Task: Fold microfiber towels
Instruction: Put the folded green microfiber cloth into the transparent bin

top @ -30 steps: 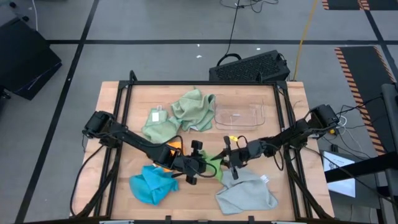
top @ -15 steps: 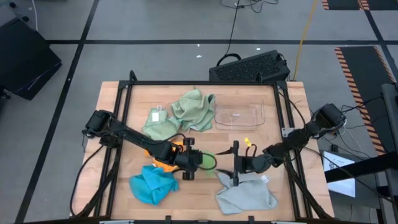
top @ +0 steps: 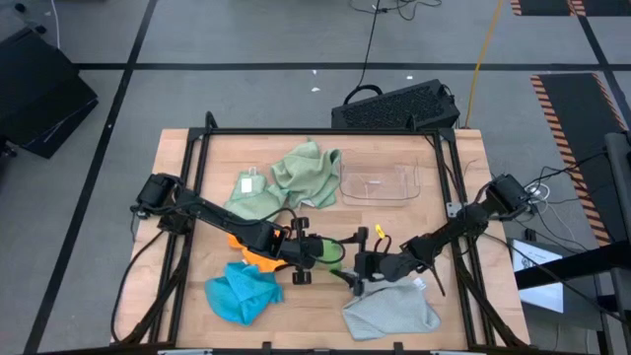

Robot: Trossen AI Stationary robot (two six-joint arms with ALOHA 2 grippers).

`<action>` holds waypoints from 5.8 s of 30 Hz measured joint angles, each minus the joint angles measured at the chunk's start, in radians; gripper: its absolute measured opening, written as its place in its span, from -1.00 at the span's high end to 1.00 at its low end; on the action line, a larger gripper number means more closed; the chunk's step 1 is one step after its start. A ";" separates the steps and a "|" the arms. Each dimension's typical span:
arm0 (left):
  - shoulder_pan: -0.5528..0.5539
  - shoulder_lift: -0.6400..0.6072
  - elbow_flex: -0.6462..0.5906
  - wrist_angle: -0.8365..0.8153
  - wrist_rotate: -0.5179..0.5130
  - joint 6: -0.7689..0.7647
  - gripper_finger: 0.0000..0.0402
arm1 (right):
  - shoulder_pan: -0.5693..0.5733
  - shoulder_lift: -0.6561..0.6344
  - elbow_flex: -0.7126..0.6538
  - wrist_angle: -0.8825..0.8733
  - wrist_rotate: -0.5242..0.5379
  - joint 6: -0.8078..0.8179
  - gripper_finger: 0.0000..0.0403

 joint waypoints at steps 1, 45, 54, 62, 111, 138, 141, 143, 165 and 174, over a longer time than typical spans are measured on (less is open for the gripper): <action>0.000 0.000 0.000 0.004 0.002 0.000 0.89 | -0.006 0.002 0.000 0.011 -0.004 0.002 -0.85; -0.004 -0.001 0.000 0.055 0.155 0.105 0.84 | -0.071 -0.075 0.001 -0.194 -0.244 0.113 0.73; 0.000 -0.001 0.000 0.053 0.183 0.080 0.83 | -0.071 -0.140 0.000 -0.213 -0.294 0.178 -0.07; 0.013 -0.001 0.000 0.058 0.183 0.064 0.80 | -0.085 -0.080 0.050 -0.171 -0.294 0.222 -0.50; 0.093 -0.125 -0.002 0.241 -0.100 0.227 -0.01 | -0.253 -0.617 0.056 -0.845 -0.310 0.019 0.90; 0.029 -0.199 0.000 0.032 -0.230 0.063 0.05 | -0.525 -0.635 0.056 -1.230 0.287 -0.270 0.90; 0.029 -0.198 0.000 0.032 -0.231 0.069 0.05 | -0.544 -0.599 0.056 -1.298 0.286 -0.271 0.90; 0.029 -0.199 0.000 0.033 -0.231 0.076 0.05 | -0.551 -0.571 0.056 -1.320 0.288 -0.284 0.90; 0.016 -0.198 0.000 0.035 -0.256 0.067 0.05 | -0.560 -0.298 0.055 -1.333 0.246 -0.498 0.89; 0.016 -0.198 0.000 0.035 -0.256 0.071 0.05 | -0.604 -0.283 0.055 -1.326 0.075 -0.498 0.89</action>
